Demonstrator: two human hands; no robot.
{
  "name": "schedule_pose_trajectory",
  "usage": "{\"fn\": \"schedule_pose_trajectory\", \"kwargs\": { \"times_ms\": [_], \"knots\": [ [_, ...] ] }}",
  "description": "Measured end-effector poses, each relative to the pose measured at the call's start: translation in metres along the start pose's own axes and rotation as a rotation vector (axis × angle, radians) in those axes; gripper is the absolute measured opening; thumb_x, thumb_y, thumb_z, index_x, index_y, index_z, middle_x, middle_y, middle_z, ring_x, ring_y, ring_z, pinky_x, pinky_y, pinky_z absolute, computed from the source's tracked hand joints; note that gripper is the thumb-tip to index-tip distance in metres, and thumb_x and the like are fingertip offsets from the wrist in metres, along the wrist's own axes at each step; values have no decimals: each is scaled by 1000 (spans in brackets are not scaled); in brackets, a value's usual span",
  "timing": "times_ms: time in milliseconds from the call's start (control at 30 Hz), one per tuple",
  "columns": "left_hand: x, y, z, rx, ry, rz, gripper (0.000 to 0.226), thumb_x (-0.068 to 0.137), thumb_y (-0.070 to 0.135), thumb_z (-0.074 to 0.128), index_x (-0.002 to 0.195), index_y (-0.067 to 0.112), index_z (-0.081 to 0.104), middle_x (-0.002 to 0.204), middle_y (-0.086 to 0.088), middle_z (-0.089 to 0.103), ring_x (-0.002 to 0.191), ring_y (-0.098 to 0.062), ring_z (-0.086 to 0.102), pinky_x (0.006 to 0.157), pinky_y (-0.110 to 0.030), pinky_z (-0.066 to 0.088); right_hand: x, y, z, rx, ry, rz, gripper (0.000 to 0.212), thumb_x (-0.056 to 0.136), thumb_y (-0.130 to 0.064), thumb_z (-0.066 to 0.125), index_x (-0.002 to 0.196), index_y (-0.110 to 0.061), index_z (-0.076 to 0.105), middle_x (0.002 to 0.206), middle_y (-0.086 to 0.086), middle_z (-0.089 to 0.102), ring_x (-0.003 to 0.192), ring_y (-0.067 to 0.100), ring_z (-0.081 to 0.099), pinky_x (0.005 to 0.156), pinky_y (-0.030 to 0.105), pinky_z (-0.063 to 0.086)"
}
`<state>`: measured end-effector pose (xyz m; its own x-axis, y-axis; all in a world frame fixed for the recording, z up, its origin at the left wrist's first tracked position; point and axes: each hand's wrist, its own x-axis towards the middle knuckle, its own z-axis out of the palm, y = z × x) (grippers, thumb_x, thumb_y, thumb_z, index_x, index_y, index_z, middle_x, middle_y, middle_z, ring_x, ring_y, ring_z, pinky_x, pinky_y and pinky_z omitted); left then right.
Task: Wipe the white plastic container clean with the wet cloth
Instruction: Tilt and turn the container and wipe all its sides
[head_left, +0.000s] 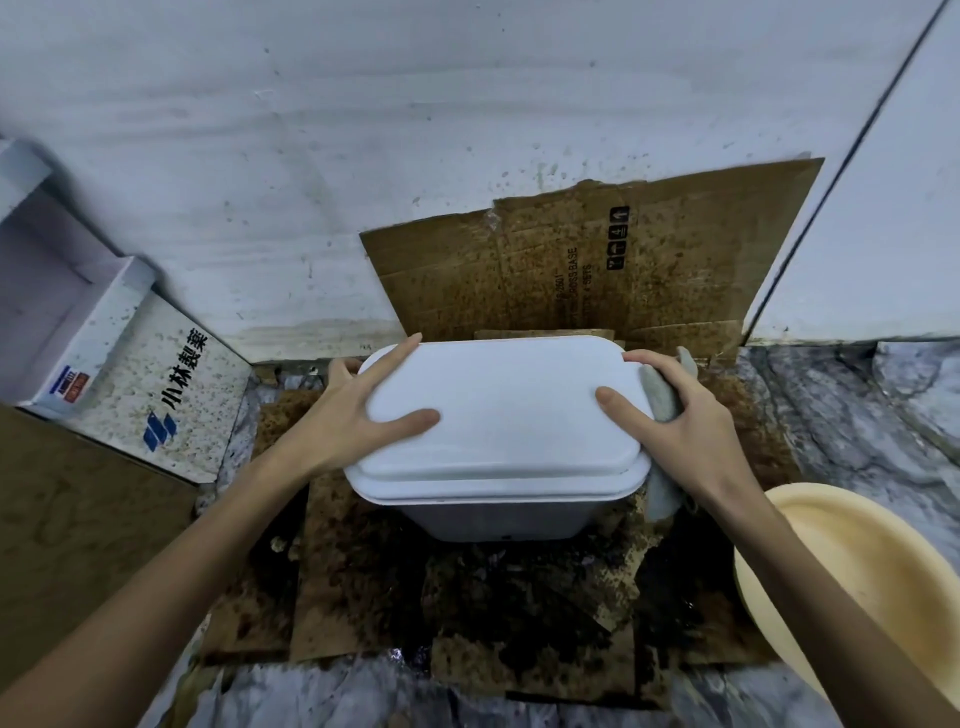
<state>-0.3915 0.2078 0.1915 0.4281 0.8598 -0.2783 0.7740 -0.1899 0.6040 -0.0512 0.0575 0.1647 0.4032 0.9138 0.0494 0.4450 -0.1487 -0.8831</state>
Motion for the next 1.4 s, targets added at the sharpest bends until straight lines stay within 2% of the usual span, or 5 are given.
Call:
{"fn": "schedule_pose_trajectory", "kwargs": {
  "times_ms": [167, 400, 667, 900, 1400],
  "knots": [
    [0, -13, 3, 17, -35, -21, 94, 60, 102, 57, 141, 89, 11, 140, 7, 18, 140, -39, 38, 115, -48, 38, -1, 4, 13, -37, -20, 25, 56, 80, -77, 72, 131, -57, 59, 133, -8, 64, 126, 19, 57, 103, 47, 53],
    [-1, -8, 4, 80, -72, -88, 87, 67, 97, 54, 135, 92, 1, 163, -7, 16, 155, -37, 20, 121, -54, 29, 2, -2, 14, -56, -33, 41, 62, 78, -81, 69, 133, -56, 58, 136, -7, 63, 131, 22, 54, 107, 54, 51],
    [-9, 2, 22, 220, 171, -60, 98, 69, 93, 35, 161, 63, 15, 176, -5, 1, 161, -30, 1, 127, -58, 15, 2, -12, 17, -36, -34, 51, 62, 77, -82, 68, 132, -55, 58, 135, -10, 63, 130, 23, 55, 105, 55, 52],
    [-23, 8, 34, 217, 313, 199, 68, 93, 59, 40, 159, 45, 45, 172, 0, 29, 160, -22, 16, 128, -50, 13, 3, -39, 33, -88, -29, -2, 54, 89, -71, 65, 138, -48, 59, 134, -11, 64, 125, 21, 54, 105, 45, 48],
    [-40, 51, 20, 160, 257, 293, 72, 104, 64, 29, 170, 38, 19, 178, 13, 11, 164, -6, 3, 133, -38, 11, -7, -104, 93, 76, -193, -183, 45, 105, -51, 56, 149, -56, 48, 134, -2, 56, 122, -3, 50, 96, 0, 37]
  ]
}}
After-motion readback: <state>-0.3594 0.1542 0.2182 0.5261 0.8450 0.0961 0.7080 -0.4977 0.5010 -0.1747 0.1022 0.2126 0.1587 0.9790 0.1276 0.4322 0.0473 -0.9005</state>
